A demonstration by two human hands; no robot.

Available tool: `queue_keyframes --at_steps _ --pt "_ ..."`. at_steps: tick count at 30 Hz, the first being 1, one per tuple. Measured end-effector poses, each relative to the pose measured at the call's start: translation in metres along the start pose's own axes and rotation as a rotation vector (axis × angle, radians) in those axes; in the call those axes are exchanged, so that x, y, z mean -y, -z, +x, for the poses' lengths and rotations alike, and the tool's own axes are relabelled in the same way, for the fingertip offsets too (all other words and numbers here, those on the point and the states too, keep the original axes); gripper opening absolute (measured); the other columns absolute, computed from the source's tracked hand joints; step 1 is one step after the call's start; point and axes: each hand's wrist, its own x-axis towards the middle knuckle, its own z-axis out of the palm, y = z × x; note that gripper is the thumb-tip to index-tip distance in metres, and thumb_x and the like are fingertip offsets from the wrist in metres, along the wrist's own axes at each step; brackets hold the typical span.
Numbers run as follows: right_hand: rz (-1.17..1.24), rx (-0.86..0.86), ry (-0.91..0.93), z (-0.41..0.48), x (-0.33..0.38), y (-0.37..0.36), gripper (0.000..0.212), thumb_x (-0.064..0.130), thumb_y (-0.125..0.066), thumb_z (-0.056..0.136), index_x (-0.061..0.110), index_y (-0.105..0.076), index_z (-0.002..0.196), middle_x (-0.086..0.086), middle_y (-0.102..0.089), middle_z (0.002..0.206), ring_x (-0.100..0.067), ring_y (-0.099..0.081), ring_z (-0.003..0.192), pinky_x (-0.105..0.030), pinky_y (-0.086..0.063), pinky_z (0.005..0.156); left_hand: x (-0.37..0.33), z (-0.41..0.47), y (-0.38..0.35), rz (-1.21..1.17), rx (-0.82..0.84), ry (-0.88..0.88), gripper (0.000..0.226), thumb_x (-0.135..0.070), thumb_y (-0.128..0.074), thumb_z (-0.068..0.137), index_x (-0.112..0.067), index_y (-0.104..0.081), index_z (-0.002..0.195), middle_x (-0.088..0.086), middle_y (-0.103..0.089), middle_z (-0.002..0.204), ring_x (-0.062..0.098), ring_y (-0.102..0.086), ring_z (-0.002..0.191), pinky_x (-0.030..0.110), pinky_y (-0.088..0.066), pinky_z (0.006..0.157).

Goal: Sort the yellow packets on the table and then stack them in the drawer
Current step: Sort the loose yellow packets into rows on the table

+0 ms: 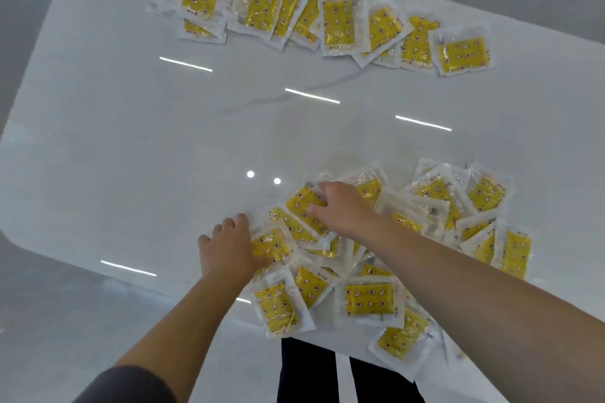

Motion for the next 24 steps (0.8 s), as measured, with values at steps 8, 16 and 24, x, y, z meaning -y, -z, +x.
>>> queue_keyframes --at_steps 8,16,24 --pt "-0.686 -0.073 0.299 0.018 0.012 -0.037 0.024 0.028 -0.054 0.094 0.018 -0.061 0.114 0.0 -0.054 0.123 -0.023 -0.046 0.116 -0.04 -0.033 0.098 0.005 0.008 -0.011 -0.089 -0.053 -0.076 0.063 -0.062 -0.069 0.072 -0.023 -0.045 0.115 -0.003 -0.051 0.112 0.018 -0.052 0.106 0.034 -0.042 0.09" --pt "-0.661 -0.051 0.274 0.025 0.026 -0.037 0.009 0.014 -0.056 0.093 0.014 -0.058 0.103 -0.003 -0.057 0.099 -0.024 -0.057 0.091 -0.037 -0.037 0.088 0.018 0.016 -0.009 -0.389 0.03 0.026 0.04 -0.046 -0.072 0.078 -0.021 -0.048 0.098 -0.005 -0.055 0.094 0.019 -0.056 0.09 0.035 -0.041 0.084" --pt "-0.057 -0.066 0.01 0.032 0.026 -0.005 0.019 0.022 -0.057 0.095 0.013 -0.052 0.111 -0.002 -0.053 0.091 -0.024 -0.056 0.088 -0.029 -0.042 0.066 0.044 0.033 0.018 -0.745 0.069 0.087 0.029 -0.035 -0.071 0.08 -0.013 -0.061 0.097 0.001 -0.064 0.089 0.021 -0.061 0.085 0.03 -0.046 0.069"
